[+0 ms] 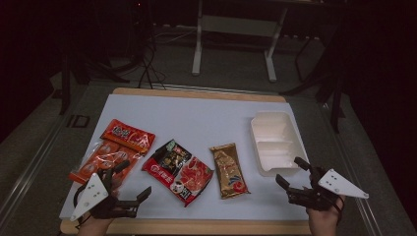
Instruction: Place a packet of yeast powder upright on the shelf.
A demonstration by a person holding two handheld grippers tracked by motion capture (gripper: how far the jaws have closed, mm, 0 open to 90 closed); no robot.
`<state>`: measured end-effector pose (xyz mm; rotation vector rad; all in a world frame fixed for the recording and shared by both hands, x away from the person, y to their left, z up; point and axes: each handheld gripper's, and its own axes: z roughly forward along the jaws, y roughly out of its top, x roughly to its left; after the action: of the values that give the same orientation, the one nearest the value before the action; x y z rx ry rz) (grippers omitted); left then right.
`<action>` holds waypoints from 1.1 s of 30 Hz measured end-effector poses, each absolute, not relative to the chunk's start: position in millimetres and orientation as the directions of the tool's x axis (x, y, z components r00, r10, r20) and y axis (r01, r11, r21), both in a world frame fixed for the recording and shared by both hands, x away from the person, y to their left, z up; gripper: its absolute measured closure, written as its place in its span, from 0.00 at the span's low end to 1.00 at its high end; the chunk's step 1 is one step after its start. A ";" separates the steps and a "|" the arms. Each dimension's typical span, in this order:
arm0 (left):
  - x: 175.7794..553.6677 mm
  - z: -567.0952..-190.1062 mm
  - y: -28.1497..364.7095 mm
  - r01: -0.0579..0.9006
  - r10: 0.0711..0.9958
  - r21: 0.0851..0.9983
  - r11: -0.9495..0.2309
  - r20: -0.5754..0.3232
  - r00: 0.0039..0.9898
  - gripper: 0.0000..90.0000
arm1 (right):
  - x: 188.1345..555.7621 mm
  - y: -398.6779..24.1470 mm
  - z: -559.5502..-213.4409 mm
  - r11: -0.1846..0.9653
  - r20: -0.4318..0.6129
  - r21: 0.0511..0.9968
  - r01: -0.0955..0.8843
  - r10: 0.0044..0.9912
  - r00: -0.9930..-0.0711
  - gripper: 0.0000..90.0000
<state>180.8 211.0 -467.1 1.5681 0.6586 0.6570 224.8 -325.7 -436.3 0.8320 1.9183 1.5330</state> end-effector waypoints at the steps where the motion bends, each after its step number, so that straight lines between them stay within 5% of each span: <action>1: 180.9 -467.4 210.6 0.039 0.737 0.996 -0.086 0.037 0.674 0.04 | 224.4 -325.2 -436.2 0.164 -0.039 0.978 0.128 0.750 -0.660 0.15; 22: 178.7 -468.3 202.8 0.035 0.724 0.992 -0.121 0.064 0.687 0.04 | 225.1 -311.5 -418.8 0.244 -0.083 0.958 0.148 0.736 -0.671 0.13; 33: 175.7 -468.5 200.5 0.042 0.726 0.992 -0.122 0.060 0.685 0.04 | 249.2 -290.0 -387.5 0.301 -0.078 0.943 0.141 0.613 -0.787 0.11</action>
<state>175.7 200.5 -468.5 1.6055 0.6414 0.6579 249.2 -290.0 -387.5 0.6718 2.1487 1.4919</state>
